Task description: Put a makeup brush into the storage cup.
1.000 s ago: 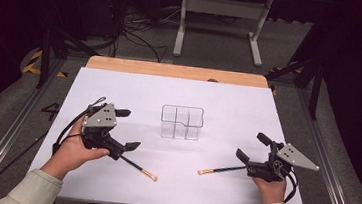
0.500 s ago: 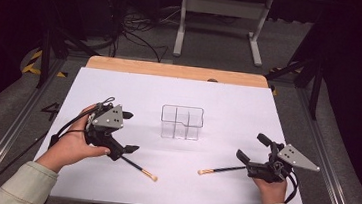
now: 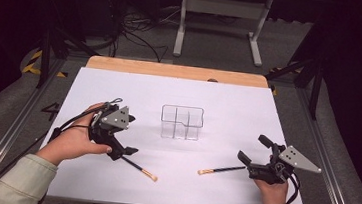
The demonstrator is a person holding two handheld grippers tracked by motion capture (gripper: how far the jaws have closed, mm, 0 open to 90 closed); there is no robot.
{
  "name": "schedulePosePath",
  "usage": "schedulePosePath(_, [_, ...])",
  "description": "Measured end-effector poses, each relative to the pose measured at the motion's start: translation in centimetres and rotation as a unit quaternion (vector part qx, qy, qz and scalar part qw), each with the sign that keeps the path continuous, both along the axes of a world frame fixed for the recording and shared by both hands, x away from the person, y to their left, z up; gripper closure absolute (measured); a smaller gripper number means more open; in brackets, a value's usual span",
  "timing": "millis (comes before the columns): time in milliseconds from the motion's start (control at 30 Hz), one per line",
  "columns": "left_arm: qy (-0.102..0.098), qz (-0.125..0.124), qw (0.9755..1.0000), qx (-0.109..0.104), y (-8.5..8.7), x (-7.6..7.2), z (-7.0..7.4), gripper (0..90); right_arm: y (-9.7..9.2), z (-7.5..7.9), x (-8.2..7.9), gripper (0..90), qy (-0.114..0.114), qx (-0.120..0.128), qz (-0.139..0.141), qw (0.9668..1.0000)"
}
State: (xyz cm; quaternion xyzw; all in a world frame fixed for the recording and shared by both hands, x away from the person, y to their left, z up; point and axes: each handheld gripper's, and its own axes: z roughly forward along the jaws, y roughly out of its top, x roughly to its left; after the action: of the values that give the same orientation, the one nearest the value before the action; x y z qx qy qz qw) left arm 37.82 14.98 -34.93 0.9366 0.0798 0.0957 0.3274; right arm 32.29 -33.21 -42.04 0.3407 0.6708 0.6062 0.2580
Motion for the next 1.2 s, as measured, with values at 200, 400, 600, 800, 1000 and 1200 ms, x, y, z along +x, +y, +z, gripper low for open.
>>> schedulePosePath(200, [0.008, -0.006, 0.9993, 0.035, -0.4, 0.3, -0.4, 4.6, -0.3, 0.0, -0.3, 0.5, 0.001, 0.003, -0.003, 1.0])
schedulePosePath(400, [0.017, -0.018, 0.9979, 0.06, -0.8, 0.3, -0.6, 5.1, -0.4, -0.1, -0.4, 0.5, 0.0, 0.004, -0.004, 1.0])
schedulePosePath(600, [0.026, -0.022, 0.9967, 0.075, -1.1, 0.3, -0.8, 5.2, -0.5, -0.1, -0.5, 0.5, 0.0, 0.005, -0.004, 1.0])
schedulePosePath(800, [0.028, -0.031, 0.9946, 0.095, -1.5, 0.5, -1.2, 6.7, -0.5, -0.1, -0.5, 0.5, 0.001, 0.004, -0.002, 1.0])
schedulePosePath(1000, [0.033, -0.044, 0.9911, 0.121, -2.0, 0.6, -2.0, 7.1, -0.5, -0.1, -0.6, 0.5, 0.003, 0.004, -0.003, 1.0])
schedulePosePath(1200, [0.033, -0.06, 0.9882, 0.137, -2.4, 0.6, -2.4, 7.5, -0.7, -0.1, -0.7, 0.5, 0.003, 0.005, -0.004, 1.0])
